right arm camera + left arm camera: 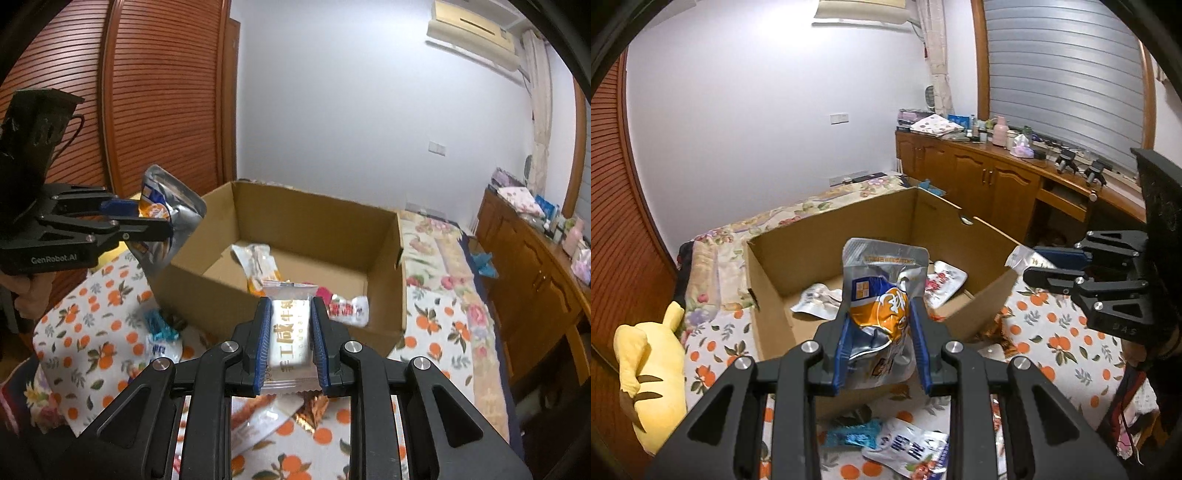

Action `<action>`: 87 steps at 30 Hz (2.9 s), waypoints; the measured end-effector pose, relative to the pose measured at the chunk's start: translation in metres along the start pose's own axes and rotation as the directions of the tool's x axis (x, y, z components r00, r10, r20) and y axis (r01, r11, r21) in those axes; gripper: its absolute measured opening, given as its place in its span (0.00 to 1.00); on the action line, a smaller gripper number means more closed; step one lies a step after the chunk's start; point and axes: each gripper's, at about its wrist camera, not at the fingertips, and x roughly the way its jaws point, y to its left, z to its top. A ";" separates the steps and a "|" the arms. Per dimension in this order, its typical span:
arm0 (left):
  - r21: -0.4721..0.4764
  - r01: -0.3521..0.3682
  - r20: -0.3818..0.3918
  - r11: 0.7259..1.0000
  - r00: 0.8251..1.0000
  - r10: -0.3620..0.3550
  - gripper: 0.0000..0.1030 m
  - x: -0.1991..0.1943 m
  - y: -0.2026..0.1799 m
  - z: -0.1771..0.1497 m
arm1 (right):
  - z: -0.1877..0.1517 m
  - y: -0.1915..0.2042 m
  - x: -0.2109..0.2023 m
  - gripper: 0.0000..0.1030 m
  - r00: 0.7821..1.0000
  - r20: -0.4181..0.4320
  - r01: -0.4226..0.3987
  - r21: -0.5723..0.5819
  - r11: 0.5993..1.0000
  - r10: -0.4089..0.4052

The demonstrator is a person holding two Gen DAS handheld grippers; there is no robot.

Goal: Organize snacks
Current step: 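Carry the bar and pouch up over the open box with both tools, then open both tools to drop the bar and pouch into the box, then lower both tools back to the remaining snacks on the bed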

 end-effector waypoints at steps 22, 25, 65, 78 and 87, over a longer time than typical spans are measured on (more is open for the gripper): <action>-0.064 -0.078 -0.090 0.995 0.993 0.072 0.27 0.053 0.025 0.004 | 0.040 -0.011 0.074 0.19 0.999 -0.054 0.011 0.017 1.000 -0.010; -0.063 -0.085 -0.101 0.994 0.992 0.078 0.28 0.058 0.025 0.002 | 0.041 -0.012 0.084 0.19 0.997 -0.068 0.023 0.008 1.000 -0.023; -0.109 -0.015 -0.022 0.994 1.000 0.013 0.70 -0.013 -0.006 -0.056 | -0.020 0.023 0.018 0.62 0.998 -0.057 -0.030 0.059 0.998 0.033; -0.173 -0.024 -0.118 0.985 0.993 0.003 0.70 0.003 -0.015 -0.121 | -0.074 0.025 0.033 0.62 0.986 -0.162 -0.019 0.085 0.996 0.032; -0.188 -0.035 -0.151 0.982 0.989 0.006 0.70 0.015 -0.014 -0.134 | -0.096 0.029 0.045 0.62 0.976 -0.214 -0.022 0.115 0.993 0.046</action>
